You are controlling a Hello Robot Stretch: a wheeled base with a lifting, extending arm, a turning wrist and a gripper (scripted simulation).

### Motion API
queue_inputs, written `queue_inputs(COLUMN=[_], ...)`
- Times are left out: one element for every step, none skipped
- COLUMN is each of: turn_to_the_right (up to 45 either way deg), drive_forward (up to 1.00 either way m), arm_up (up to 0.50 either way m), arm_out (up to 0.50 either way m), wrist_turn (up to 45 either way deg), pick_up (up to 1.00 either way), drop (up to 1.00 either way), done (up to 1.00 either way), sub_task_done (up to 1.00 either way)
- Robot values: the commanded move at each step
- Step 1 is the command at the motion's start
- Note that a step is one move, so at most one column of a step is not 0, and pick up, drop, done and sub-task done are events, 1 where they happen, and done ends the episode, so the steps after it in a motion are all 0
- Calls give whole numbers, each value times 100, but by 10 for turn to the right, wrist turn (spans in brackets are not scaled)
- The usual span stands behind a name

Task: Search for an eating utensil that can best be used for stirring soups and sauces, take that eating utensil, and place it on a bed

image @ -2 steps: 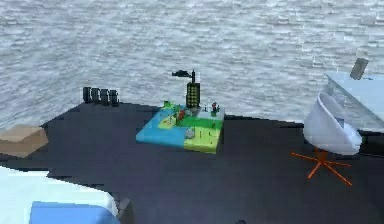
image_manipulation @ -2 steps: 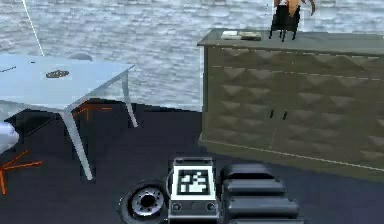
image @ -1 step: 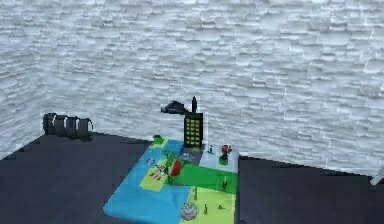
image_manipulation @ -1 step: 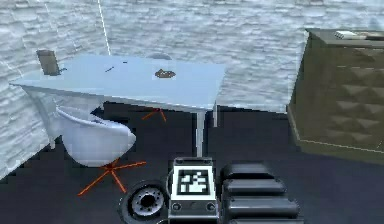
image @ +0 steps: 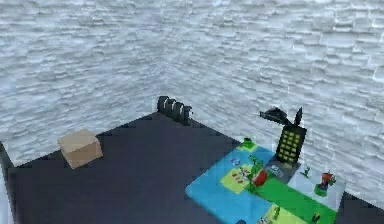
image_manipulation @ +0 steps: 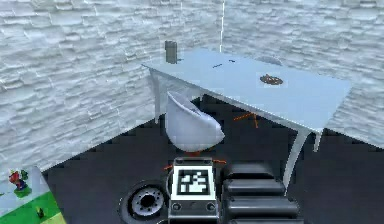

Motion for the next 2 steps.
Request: queue_inputs(turn_to_the_right=[0, -420], drive_forward=[25, 0], arm_up=[0, 0], arm_out=[0, 0], wrist_turn=[0, 0], pick_up=[0, 0], drop=[0, 0], done=[0, 0], sub_task_done=[0, 0])
